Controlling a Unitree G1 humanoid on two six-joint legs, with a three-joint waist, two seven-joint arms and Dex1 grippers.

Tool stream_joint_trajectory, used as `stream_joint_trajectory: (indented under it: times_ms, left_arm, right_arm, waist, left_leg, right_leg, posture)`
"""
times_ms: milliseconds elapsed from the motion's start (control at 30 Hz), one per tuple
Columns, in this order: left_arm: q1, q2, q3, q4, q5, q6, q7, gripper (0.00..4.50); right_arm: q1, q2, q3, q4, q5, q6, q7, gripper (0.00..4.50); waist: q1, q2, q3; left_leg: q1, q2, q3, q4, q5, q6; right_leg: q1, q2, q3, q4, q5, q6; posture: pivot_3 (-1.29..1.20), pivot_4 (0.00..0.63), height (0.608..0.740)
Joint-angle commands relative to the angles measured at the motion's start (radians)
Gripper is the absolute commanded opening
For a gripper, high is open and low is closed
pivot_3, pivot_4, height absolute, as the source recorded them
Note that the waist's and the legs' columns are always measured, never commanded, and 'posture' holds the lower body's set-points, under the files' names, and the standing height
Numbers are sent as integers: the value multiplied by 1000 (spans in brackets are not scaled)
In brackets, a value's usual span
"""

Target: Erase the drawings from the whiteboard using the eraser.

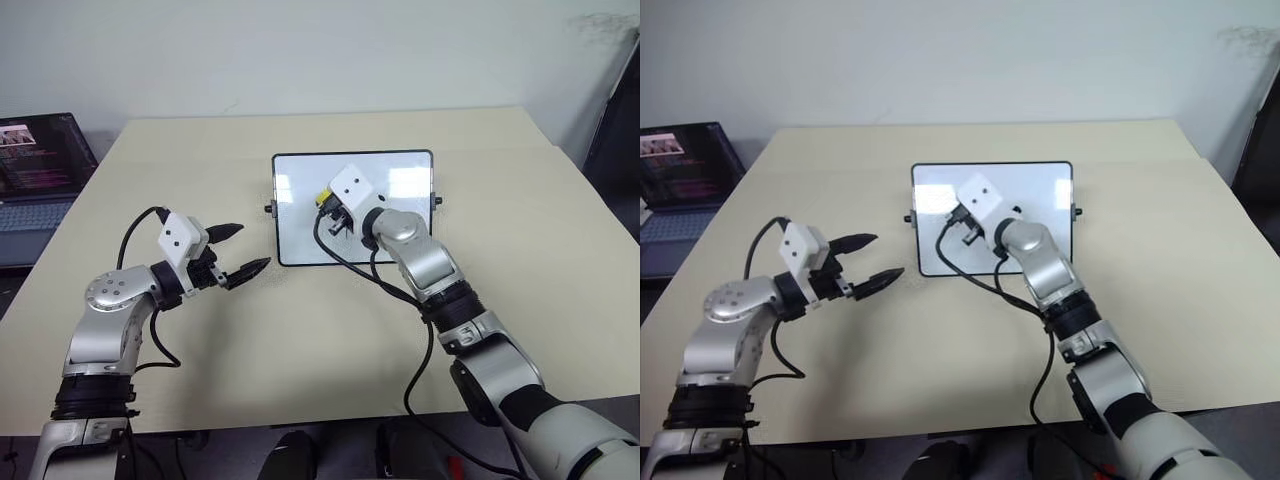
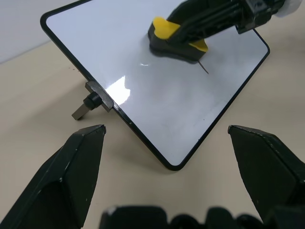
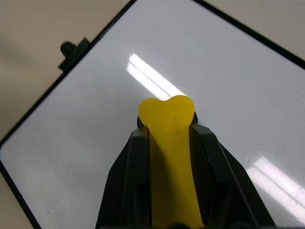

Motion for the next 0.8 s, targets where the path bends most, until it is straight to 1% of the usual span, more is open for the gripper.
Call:
stream_joint_trajectory:
  times_ms: [33, 633, 800]
  left_arm:
    - [-9, 0, 4, -30, -5, -15, -8, 4500]
    - [-47, -15, -10, 22, 12, -42, -20, 4500]
    - [-50, -20, -15, 30, 14, -48, -23, 4500]
  right_arm:
    - [12, -56, 3, -14, -34, -10, 6, 857]
    - [106, -221, -12, -130, -36, 30, 59, 857]
    - [134, -251, -34, -214, -16, 91, 77, 857]
  waist:
    - [1, 0, 0]
    - [23, 0, 0]
    - [25, 0, 0]
  left_leg:
    - [0, 0, 0, 0, 0, 0]
    - [2, -1, 0, 1, 0, 0]
    - [2, -1, 0, 1, 0, 0]
  right_leg:
    - [0, 0, 0, 0, 0, 0]
    - [5, 0, -2, 1, 0, 0]
    - [5, 0, -2, 0, 0, 0]
  posture:
    - [0, 150, 740]
    - [0, 150, 740]
    - [0, 150, 740]
